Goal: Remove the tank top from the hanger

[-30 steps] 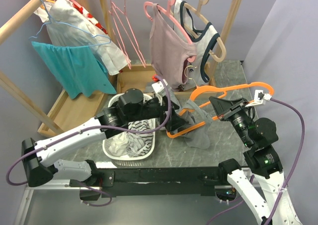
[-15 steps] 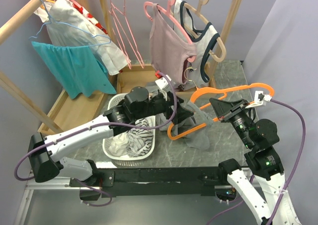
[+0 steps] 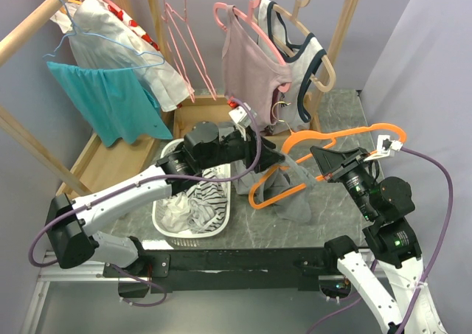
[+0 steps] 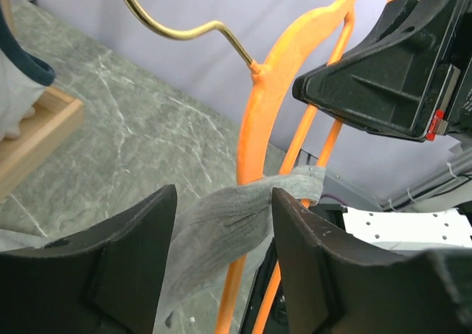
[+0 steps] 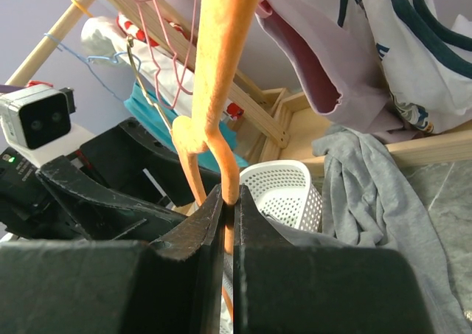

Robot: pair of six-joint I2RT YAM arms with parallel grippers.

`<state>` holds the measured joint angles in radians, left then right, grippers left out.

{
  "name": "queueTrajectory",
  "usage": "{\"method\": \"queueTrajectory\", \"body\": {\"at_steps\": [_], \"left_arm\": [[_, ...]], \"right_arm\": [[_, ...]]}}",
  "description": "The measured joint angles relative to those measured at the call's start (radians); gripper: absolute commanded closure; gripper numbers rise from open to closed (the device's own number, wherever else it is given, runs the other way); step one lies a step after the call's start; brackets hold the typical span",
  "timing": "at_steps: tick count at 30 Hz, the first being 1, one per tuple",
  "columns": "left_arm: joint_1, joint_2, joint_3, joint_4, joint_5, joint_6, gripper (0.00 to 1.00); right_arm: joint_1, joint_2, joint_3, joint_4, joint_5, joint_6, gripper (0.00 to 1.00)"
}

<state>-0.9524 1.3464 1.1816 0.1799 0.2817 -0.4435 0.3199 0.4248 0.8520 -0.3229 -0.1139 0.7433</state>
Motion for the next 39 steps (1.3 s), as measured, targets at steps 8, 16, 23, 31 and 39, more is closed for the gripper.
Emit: {"method": "queueTrajectory", "body": {"at_steps": [8, 16, 23, 31, 39], "left_arm": [[0.000, 0.010, 0.000, 0.011, 0.043, -0.028, 0.87], [0.003, 0.013, 0.001, 0.018, 0.066, -0.023, 0.99], [0.003, -0.003, -0.009, -0.026, 0.069, -0.011, 0.99], [0.003, -0.214, -0.145, -0.226, 0.057, 0.032, 0.99], [0.003, -0.255, -0.214, -0.309, 0.058, 0.037, 0.99]], "right_arm": [[0.000, 0.000, 0.000, 0.000, 0.000, -0.001, 1.00], [-0.004, -0.001, 0.000, -0.003, 0.012, -0.006, 1.00], [-0.004, -0.004, 0.024, -0.036, 0.060, -0.027, 1.00], [-0.004, -0.007, 0.089, -0.054, 0.158, -0.081, 1.00], [-0.004, -0.008, 0.089, -0.060, 0.183, -0.088, 1.00]]}}
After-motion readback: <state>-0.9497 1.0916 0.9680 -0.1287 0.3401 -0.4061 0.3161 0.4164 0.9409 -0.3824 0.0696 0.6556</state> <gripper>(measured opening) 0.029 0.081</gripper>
